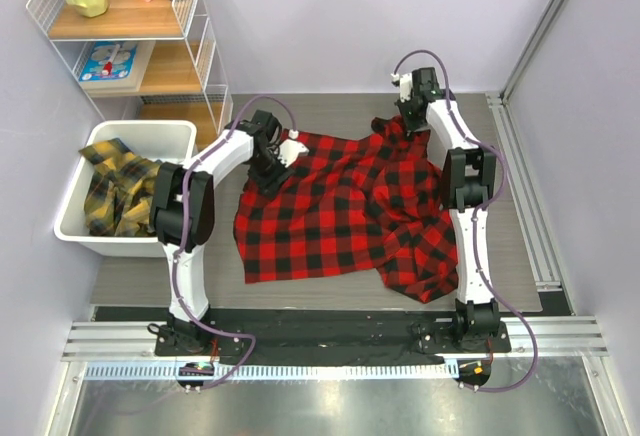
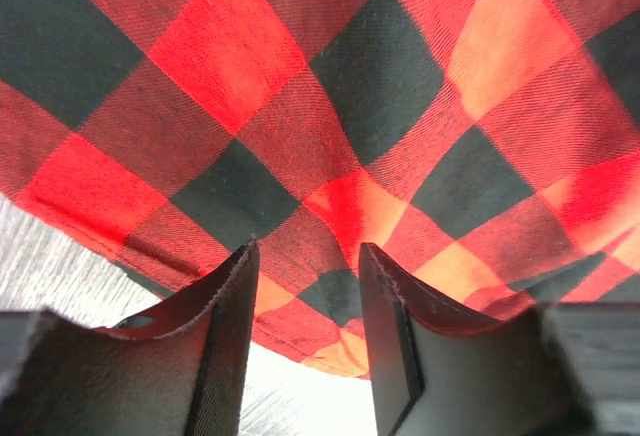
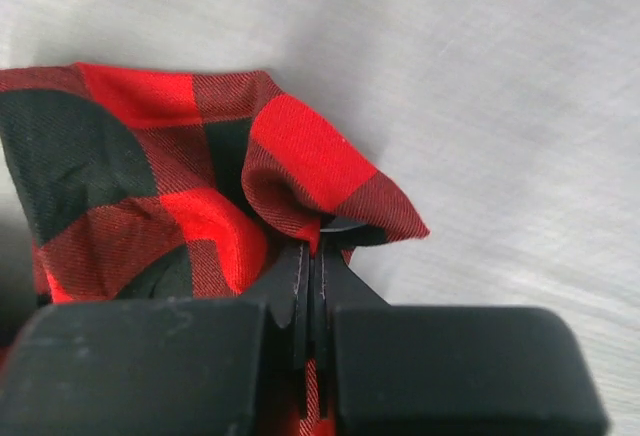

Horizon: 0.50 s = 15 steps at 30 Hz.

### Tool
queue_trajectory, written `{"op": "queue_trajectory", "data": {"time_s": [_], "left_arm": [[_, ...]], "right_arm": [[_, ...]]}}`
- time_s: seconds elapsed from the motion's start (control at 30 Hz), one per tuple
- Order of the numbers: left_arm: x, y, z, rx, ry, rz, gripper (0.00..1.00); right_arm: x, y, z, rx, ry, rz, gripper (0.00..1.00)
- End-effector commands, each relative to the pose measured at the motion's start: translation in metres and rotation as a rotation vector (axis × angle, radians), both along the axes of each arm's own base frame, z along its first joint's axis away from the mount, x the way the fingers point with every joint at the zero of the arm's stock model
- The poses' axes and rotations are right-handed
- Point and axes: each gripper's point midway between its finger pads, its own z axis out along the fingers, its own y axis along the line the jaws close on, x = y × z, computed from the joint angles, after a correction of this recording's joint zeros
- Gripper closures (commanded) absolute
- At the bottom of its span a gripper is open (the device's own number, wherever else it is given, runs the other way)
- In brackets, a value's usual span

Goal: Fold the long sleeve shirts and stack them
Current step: Flatten the shirt out

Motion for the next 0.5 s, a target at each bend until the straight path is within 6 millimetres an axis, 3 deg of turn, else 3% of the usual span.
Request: {"op": "queue_trajectory", "data": {"time_s": [0.0,0.03,0.07,0.17,0.27,0.37,0.43,0.47], "left_arm": [[-0.002,0.017,-0.012,0.058,-0.001,0.029,0.57],[-0.004,0.020,-0.017,0.061,0.016,0.052,0.59],[-0.003,0.022,-0.017,0.063,0.017,0.066,0.62],[-0.003,0.029,-0.019,0.050,0.042,0.139,0.67],[-0.002,0.033,-0.020,0.041,0.056,0.181,0.73],[-0.003,0.032,-0.019,0.034,0.058,0.193,0.76],[-0.001,0.031,-0.017,0.030,0.053,0.202,0.76],[0.000,0.030,-0.013,0.023,0.047,0.208,0.74]], "right_arm": [[0.064,-0.028,0.070,-0.131,-0.303,-0.055,0.99],[0.077,-0.030,0.097,-0.132,-0.389,-0.067,0.99],[0.095,-0.030,0.139,-0.130,-0.539,-0.070,0.99],[0.110,-0.018,0.246,-0.087,-0.876,-0.086,0.99],[0.107,0.003,0.306,-0.032,-1.068,-0.069,0.96],[0.104,0.034,0.326,0.005,-1.148,0.013,0.70],[0.098,0.049,0.335,0.003,-1.143,0.092,0.37],[0.093,0.051,0.323,-0.018,-1.070,0.108,0.19]]}}
